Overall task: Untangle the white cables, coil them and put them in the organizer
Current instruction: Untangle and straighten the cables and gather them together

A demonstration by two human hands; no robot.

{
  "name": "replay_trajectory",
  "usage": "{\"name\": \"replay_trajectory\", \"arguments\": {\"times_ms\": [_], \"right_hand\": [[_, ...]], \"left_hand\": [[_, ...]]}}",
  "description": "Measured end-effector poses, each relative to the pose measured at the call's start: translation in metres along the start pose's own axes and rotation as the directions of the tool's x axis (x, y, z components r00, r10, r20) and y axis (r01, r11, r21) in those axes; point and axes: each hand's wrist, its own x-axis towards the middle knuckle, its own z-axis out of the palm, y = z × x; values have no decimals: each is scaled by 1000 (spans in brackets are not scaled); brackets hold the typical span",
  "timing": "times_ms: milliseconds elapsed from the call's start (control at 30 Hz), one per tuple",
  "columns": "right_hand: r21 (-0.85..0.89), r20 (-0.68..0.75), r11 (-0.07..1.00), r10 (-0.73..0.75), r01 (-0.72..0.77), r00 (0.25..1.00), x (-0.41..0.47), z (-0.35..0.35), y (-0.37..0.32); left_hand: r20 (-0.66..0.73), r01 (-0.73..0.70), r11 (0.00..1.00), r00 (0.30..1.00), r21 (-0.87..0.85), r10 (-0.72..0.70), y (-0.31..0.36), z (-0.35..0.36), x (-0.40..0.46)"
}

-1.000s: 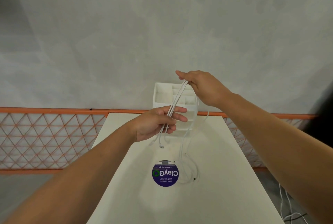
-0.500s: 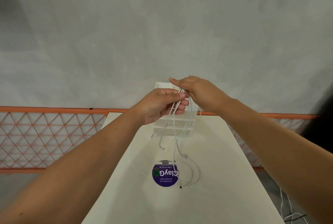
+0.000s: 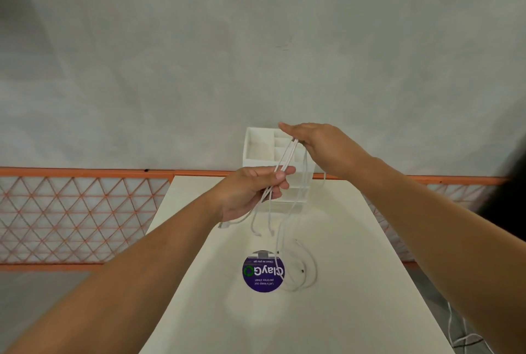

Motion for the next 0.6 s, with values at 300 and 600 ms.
{"name": "replay_trajectory", "arguments": {"times_ms": [300,600], "right_hand": [[-50,-5,997,-64,63,998,0,-1,-9],[-65,4,997,-40,40,999,1,3,-6]], "left_hand": [[20,42,809,998,586,-67,13,-6,-6],[9,17,766,1000,642,-29,4,-1,-17]]}}
